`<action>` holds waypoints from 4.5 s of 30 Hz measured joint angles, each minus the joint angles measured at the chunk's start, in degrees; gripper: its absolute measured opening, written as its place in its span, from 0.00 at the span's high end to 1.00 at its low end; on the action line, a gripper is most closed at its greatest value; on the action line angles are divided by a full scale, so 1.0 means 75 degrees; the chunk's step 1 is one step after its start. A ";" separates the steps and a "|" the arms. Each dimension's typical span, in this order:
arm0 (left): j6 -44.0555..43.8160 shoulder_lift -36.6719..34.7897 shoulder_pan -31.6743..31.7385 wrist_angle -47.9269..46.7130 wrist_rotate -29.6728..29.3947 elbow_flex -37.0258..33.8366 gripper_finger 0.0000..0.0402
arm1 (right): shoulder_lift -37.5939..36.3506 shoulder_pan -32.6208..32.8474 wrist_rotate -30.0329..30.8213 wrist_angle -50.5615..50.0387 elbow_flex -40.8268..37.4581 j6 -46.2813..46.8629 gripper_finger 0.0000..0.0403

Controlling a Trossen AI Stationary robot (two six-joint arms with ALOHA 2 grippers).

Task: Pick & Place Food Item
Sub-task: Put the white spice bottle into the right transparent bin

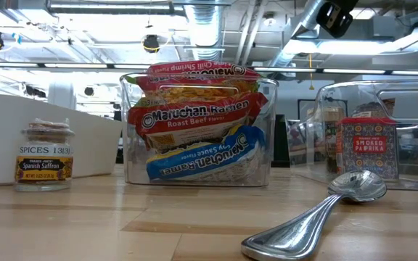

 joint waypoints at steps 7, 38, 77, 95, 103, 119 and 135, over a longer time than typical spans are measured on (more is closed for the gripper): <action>0.0000 0.0000 0.0000 0.0054 0.0006 0.0000 0.42 | 0.0000 0.0000 0.0000 0.0001 -0.0001 0.0000 1.00; 0.0003 -0.0012 0.0268 0.0461 0.0338 0.0015 0.49 | 0.0000 0.0173 -0.0145 0.0527 0.0003 0.0846 1.00; 0.0089 -0.2323 0.0619 0.1825 0.0165 -0.0012 0.52 | 0.0000 -0.0003 -0.0146 0.0950 0.0003 0.3533 1.00; 0.4491 -0.4185 0.3497 0.4103 0.1083 0.0000 0.52 | 0.0778 -0.0152 -0.0139 0.0983 0.0000 0.2534 1.00; 0.4799 -0.3751 0.5382 0.4122 0.3282 0.0051 0.51 | 0.1442 -0.0149 -0.0143 0.1007 0.0000 0.2131 1.00; 0.5875 -0.0645 0.7059 0.3714 0.5442 0.2820 0.52 | 0.0822 -0.0356 -0.0230 0.1008 0.0403 0.0156 1.00; 0.6647 0.0571 0.7413 0.2909 0.5531 0.4412 0.50 | 0.0834 -0.0350 -0.0606 0.0862 0.0508 0.0114 0.51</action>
